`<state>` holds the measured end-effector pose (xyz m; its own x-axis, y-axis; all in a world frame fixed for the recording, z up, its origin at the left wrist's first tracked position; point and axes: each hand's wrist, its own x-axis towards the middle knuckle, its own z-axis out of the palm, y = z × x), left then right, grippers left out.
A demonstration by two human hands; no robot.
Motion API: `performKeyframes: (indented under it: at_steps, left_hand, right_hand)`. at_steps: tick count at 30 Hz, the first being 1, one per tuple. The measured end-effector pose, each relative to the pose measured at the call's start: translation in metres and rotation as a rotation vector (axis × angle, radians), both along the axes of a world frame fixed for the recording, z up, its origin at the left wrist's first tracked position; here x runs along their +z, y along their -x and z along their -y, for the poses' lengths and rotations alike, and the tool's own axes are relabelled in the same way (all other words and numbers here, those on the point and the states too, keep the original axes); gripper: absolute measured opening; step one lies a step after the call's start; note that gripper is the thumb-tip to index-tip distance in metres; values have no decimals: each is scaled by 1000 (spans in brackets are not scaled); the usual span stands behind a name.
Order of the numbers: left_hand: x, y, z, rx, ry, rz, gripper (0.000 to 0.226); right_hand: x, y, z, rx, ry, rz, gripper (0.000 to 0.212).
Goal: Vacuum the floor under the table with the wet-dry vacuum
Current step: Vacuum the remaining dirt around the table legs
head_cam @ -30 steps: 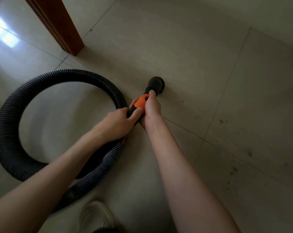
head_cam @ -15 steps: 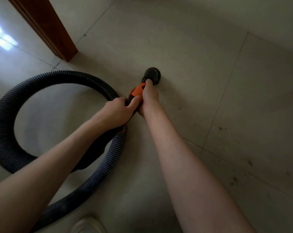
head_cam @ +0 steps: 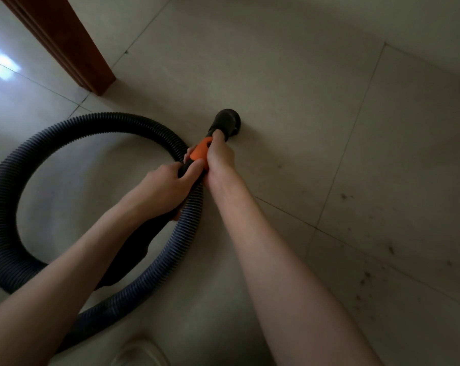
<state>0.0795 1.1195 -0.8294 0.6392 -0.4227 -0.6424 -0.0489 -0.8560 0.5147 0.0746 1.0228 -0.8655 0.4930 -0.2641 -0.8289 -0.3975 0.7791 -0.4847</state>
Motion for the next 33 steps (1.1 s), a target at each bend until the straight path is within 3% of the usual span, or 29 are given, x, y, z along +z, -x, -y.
performKeyframes:
  at_steps: [6,18,27,33]
  left_hand:
    - [3,21,-15,-4,26,-25,45]
    - [-1,14,18,-183,-1,91,58]
    - [-12,16,13,-222,-11,118,46]
    - [-12,24,-20,-178,-20,-101,40]
  right_hand:
    - [-1,23,-14,-47,-62,-14,45]
    - [0,28,18,-170,-25,15,33]
    - [-4,30,34,-187,-100,49,40]
    - [-16,48,-2,-151,-99,-1,47]
